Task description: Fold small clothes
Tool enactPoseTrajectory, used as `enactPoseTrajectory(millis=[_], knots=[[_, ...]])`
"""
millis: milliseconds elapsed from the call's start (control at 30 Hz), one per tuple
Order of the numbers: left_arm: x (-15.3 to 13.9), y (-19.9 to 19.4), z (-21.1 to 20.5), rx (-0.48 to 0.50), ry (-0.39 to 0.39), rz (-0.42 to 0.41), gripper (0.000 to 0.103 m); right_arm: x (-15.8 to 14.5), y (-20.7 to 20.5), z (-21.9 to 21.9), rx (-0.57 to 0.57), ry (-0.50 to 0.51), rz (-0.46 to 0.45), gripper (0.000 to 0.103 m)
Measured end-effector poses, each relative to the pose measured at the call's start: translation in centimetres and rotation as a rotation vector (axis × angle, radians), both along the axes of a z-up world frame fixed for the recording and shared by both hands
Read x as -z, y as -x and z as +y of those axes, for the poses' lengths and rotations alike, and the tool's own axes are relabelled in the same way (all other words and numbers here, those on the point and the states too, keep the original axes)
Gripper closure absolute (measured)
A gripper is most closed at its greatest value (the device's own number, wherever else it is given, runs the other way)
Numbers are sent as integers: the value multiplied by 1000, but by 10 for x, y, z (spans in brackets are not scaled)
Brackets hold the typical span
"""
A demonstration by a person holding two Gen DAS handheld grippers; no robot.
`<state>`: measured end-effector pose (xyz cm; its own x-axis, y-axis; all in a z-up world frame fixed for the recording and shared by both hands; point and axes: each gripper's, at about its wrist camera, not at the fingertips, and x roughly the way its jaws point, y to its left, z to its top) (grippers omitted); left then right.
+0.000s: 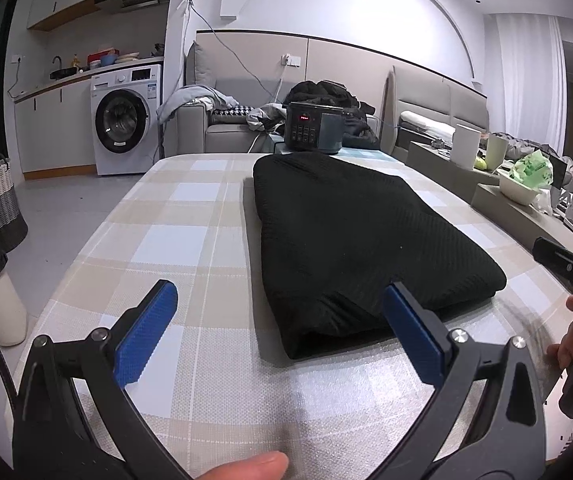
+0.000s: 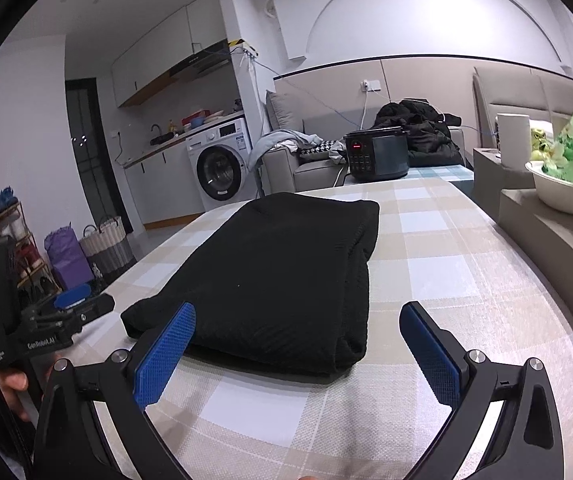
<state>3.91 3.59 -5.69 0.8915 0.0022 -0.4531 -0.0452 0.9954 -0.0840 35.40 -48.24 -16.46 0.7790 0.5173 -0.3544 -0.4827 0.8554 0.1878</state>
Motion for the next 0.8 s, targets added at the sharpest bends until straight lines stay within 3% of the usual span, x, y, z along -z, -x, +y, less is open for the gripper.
enactPoseTrajectory(millis=[800], knots=[[3,-5,3,2,-1,14,1,0,1,0,-1,-3,0,0]])
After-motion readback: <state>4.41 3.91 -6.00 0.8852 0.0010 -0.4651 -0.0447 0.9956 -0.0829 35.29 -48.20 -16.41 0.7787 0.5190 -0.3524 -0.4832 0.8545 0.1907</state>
